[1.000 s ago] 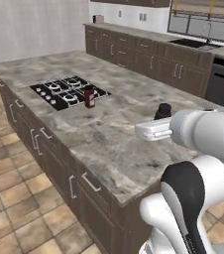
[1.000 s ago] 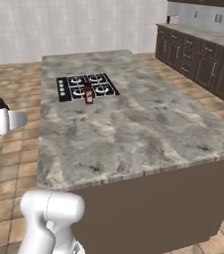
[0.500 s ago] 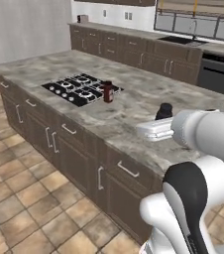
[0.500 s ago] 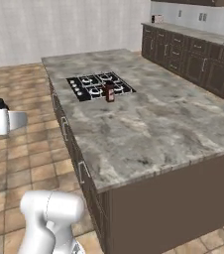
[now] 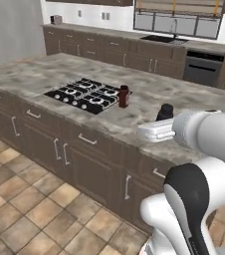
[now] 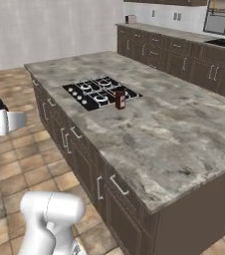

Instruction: Collect the paprika, ketchup, and shaker from the cabinet and place them next to the stove.

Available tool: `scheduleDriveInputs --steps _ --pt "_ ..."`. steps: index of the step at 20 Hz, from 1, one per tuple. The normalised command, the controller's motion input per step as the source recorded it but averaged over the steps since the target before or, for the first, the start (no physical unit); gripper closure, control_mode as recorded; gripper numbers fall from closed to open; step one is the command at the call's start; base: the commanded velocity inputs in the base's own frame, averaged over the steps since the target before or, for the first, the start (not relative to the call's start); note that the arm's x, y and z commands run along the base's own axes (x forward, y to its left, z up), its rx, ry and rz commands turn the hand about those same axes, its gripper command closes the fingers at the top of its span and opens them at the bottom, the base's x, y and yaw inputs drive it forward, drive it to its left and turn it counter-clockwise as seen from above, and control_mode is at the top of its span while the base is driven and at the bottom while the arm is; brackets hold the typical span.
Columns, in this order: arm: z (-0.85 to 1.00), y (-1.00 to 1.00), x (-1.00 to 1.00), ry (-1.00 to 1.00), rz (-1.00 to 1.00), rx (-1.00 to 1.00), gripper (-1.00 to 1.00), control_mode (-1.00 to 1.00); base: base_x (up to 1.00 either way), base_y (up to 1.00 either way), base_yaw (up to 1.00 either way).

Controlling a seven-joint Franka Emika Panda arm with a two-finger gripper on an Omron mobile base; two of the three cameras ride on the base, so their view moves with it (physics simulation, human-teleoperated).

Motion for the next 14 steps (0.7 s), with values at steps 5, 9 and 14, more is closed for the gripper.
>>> scheduleDriveInputs --steps 5,9,14 --pt "0.00 0.00 0.00 0.00 0.00 0.00 1.00 1.00 0.57 0.98 -0.37" --pt "0.00 0.00 0.00 0.00 0.00 0.00 1.00 1.00 0.66 0.93 -0.40" --pt "0.00 0.00 0.00 0.00 0.00 0.00 1.00 1.00 0.66 0.91 -0.41"
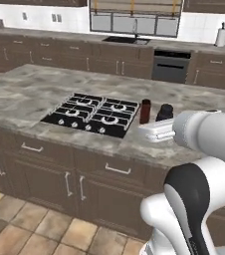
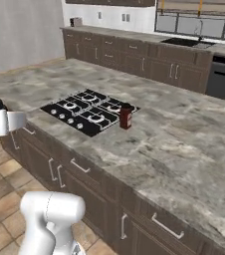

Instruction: Collect the paprika, ketchup, and shaker from the cabinet and place them next to the stove.

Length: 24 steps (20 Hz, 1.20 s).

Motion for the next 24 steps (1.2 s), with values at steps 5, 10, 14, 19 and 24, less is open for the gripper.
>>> scheduleDriveInputs --steps 5,10,14,19,24 --pt "0.00 0.00 0.00 0.00 0.00 0.00 1.00 1.00 0.61 0.93 -0.40" --pt "0.00 0.00 0.00 0.00 0.00 0.00 1.00 1.00 0.65 0.92 -0.40" --pt "0.00 0.00 0.00 0.00 0.00 0.00 1.00 1.00 0.69 0.92 -0.40" --pt "0.00 0.00 0.00 0.00 0.00 0.00 1.00 1.00 0.73 0.92 -0.39" --pt "0.00 0.00 0.00 0.00 0.00 0.00 1.00 1.00 0.72 0.89 -0.38"
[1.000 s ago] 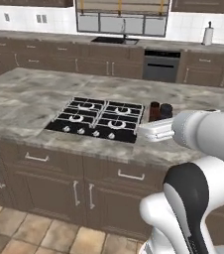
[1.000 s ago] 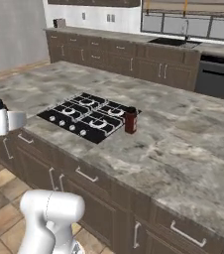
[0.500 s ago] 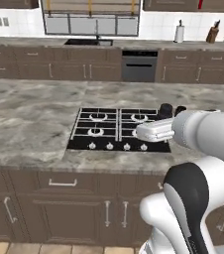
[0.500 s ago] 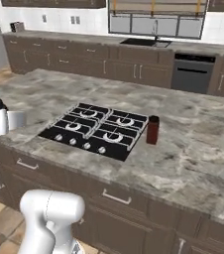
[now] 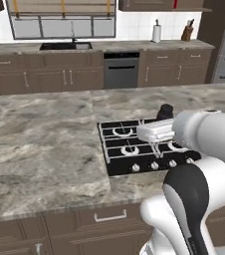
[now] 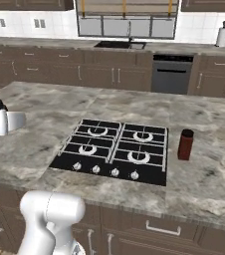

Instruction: Collect the paprika, ketchup, and shaker from the cabinet and place them next to the stove.

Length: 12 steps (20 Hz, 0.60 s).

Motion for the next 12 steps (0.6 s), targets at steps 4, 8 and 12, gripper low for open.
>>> scheduleDriveInputs --steps 4,8,12 --pt "-0.08 0.14 0.65 0.02 -0.03 0.00 1.00 -1.00 0.17 0.12 -0.06" --pt "-0.48 0.00 0.85 0.02 0.16 0.00 1.00 -1.00 0.00 0.00 0.00" --pt "-0.67 0.00 0.76 0.00 0.45 0.00 1.00 -1.00 0.00 0.00 0.00"
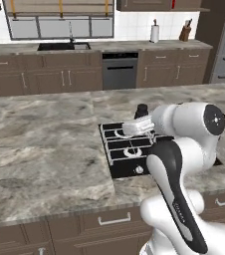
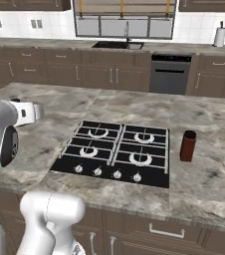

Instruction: Collect the paprika, ketchup, and shaker from the cabinet and place them next to the stove.

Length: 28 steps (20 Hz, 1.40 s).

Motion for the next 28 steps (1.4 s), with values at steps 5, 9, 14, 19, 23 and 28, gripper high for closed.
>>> scheduleDriveInputs --steps 5,9,14,19,23,28 --pt "-0.69 0.02 0.61 0.00 0.51 -0.01 1.00 -1.00 0.00 0.00 0.00" --pt "-0.63 0.32 0.59 0.00 0.35 -0.10 1.00 -1.00 0.00 0.00 0.00" --pt "-0.64 0.34 0.61 0.00 0.27 -0.16 1.00 -1.00 0.00 0.00 0.00" --pt "-0.60 0.24 0.44 0.01 0.22 -0.13 1.00 -1.00 0.00 0.00 0.00" --pt "-0.49 0.00 0.39 0.03 0.12 -0.02 1.00 -1.00 0.00 0.00 0.00" --pt "-0.50 0.00 0.47 0.05 0.09 0.00 1.00 -1.00 0.00 0.00 0.00"
